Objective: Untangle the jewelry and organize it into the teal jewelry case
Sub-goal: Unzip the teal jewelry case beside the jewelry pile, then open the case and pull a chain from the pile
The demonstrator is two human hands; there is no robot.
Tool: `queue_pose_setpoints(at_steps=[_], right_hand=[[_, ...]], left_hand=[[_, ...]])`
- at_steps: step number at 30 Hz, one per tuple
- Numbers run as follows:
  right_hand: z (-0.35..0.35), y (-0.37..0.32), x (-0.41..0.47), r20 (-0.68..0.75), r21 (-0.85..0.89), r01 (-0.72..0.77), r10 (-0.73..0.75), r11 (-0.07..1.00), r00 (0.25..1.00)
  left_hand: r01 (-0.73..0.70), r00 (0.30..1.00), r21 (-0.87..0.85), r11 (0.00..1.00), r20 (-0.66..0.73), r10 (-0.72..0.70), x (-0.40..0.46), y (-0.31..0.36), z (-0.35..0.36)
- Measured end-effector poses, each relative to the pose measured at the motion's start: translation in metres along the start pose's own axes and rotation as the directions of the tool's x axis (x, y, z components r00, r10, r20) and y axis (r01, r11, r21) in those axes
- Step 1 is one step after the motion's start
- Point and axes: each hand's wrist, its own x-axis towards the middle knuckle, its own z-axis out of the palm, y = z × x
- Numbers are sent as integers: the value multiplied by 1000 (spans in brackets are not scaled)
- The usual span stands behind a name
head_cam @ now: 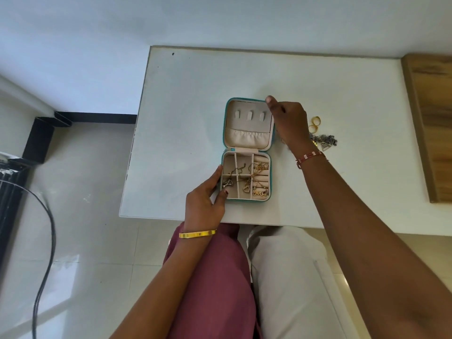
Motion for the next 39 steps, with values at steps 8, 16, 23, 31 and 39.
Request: queue_pose_setpoints(at_steps=[8,16,23,31,39], right_hand=[[-7,-3,-24,-66,228,-16,32,973,997],[-24,23,-73,-196,189,-13,51,982,979],[-3,28,-107,115,-273,278,-255,921,960],[3,26,-108,155,-560,437,-429,704,890],[-14,15,-109,34,-134,279,-277,951,960]], left_hand=[[24,999,25,999,-34,-23,-6,6,7],[-15,997,4,1000,-69,15,-7,10,6],[-16,997,3,1000,-79,17,-7,13,5],[-21,996,39,999,-84,24,-5,10,5],[-30,996,31,999,-84,33,-5,11,6]])
